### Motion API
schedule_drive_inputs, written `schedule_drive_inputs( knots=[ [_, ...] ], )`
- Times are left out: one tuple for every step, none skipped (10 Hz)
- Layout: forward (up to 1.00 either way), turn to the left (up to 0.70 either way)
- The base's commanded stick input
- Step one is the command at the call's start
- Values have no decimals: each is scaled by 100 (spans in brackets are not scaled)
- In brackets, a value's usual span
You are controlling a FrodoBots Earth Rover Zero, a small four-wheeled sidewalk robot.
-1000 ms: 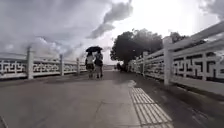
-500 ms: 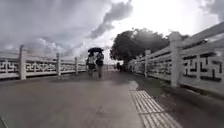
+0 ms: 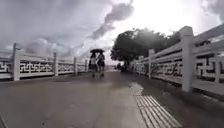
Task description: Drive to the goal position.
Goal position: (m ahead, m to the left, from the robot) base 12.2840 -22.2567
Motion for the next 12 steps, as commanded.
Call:
schedule_drive_inputs(
  knots=[
    [70,0],
    [70,0],
    [70,0],
    [70,0],
    [70,0],
    [70,0],
    [70,0],
    [70,0],
    [70,0],
    [70,0],
    [70,0],
    [70,0]
  ],
)
